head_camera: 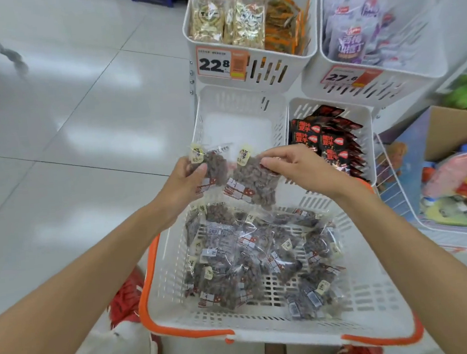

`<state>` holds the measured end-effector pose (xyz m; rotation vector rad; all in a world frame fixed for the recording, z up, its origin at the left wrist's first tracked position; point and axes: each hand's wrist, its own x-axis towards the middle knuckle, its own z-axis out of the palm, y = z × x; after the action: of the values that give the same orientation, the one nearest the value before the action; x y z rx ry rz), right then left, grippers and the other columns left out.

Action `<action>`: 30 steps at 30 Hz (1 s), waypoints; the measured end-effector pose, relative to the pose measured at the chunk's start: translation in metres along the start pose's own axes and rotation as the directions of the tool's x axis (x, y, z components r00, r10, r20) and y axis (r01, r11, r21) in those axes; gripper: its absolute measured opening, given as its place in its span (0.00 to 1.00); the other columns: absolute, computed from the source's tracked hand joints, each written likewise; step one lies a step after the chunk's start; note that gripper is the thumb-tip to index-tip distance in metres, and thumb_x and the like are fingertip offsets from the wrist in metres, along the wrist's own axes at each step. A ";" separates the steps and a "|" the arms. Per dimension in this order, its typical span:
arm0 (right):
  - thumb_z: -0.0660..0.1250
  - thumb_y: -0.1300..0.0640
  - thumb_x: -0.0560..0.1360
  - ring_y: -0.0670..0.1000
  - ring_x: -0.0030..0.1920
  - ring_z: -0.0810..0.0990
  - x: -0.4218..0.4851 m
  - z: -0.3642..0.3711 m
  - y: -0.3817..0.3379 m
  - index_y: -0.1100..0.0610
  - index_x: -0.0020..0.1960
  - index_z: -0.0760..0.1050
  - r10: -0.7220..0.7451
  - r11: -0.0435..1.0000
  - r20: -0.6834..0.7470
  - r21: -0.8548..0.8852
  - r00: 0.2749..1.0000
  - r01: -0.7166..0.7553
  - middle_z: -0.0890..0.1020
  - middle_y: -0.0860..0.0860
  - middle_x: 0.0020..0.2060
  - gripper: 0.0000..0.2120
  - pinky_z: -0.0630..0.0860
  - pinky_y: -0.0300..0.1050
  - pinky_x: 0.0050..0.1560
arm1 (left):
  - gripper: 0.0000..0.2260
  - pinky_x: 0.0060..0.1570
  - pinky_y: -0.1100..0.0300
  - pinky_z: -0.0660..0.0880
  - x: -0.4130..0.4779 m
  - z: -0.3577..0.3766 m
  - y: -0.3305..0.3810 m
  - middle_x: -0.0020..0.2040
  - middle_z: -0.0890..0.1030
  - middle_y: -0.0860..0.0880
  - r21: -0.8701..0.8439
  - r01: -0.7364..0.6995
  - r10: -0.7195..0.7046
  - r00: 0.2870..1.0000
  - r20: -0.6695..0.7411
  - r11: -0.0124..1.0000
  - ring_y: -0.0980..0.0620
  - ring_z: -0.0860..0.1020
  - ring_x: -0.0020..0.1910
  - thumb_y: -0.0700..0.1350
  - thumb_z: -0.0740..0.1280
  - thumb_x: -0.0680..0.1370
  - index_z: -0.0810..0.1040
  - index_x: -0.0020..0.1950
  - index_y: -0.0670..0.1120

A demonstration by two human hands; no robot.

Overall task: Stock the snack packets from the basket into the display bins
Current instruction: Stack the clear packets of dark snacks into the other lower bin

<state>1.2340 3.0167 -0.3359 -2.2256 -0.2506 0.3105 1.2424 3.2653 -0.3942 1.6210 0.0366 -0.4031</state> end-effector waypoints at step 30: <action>0.68 0.48 0.78 0.49 0.65 0.67 0.235 0.073 0.143 0.45 0.65 0.69 0.082 0.995 0.191 -0.076 0.978 -0.068 0.69 0.53 0.65 0.18 0.63 0.42 0.64 | 0.13 0.33 0.63 0.76 0.223 -0.076 -0.037 0.40 0.79 0.48 0.381 0.064 -0.076 0.997 0.017 0.922 0.54 0.77 0.29 0.38 0.76 0.72 0.77 0.53 0.48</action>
<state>1.4454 3.0485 -0.5243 -2.2777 -0.2855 0.5688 1.4589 3.2946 -0.4891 2.0017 -0.0086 -0.5140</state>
